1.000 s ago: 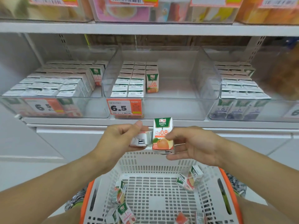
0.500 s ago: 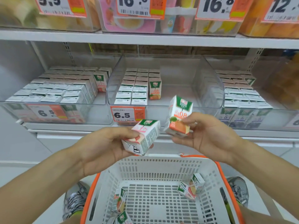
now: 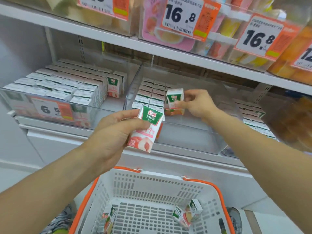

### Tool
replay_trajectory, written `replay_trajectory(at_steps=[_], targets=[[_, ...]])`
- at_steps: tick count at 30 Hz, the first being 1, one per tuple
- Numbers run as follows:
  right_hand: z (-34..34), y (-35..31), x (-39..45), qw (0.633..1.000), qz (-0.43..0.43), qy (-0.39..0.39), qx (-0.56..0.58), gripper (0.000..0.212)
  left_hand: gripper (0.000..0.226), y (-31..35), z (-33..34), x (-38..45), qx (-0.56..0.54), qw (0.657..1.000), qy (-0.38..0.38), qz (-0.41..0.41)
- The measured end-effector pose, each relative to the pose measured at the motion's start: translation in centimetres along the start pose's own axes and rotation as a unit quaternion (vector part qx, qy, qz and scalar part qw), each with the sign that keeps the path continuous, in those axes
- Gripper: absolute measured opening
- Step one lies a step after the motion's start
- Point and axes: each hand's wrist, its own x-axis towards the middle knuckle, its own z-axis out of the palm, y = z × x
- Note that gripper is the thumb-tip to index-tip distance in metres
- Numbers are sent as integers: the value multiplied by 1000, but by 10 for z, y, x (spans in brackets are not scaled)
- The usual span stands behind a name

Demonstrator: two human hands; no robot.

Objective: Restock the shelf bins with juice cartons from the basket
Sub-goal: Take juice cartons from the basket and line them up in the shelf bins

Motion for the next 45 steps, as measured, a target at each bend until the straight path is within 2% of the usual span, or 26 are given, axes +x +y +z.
replay_trajectory(at_steps=[2,5,7,10,13,16,21,24,26,28,29,30,32,34,37,39,42,45], targets=[[10,8,20,996,57,-23,-61,35,41,1,-4,0,4,1000,-1,-2],[24,15,37,988,125,-37,-78,29,39,0,-7,2,1,1000,22,3],[28,16,42,982,140,-34,-121,30,38,-1,-8,5,-3,999,36,9],[31,13,41,973,129,7,-192,59,38,-1,-9,7,-9,999,39,16],[33,14,39,980,107,3,-169,79,37,-3,-8,8,-16,999,41,19],[36,15,39,986,100,-16,-133,82,36,-4,-8,10,-17,999,41,20],[38,19,37,990,102,12,-96,76,35,-5,-6,10,-16,999,43,15],[26,17,39,989,123,-61,-61,70,39,-7,-6,11,-2,999,49,12],[15,10,33,984,128,-89,-90,66,41,-7,-7,11,11,999,51,14],[6,0,21,982,84,-44,-165,59,42,-7,-10,8,18,998,49,18],[2,-8,11,985,49,-13,-167,49,42,-6,-11,7,21,999,42,20],[0,-17,0,991,13,1,-132,35,42,-6,-14,5,23,999,33,21],[-2,-38,-25,997,-42,-59,-10,14,43,-4,-20,1,22,999,14,22],[0,-59,-49,980,-71,-176,61,13,42,-2,-28,-3,18,999,4,34],[17,-85,-74,950,-99,-292,40,26,40,4,-40,-9,21,997,-2,80],[30,-98,-80,943,-110,-310,51,29,38,9,-49,-12,33,993,1,117],[44,-113,-84,939,-110,-298,134,30,39,17,-66,-15,95,979,15,182],[58,-122,-84,942,-186,-262,98,33,53,28,-87,-20,271,925,18,265]])
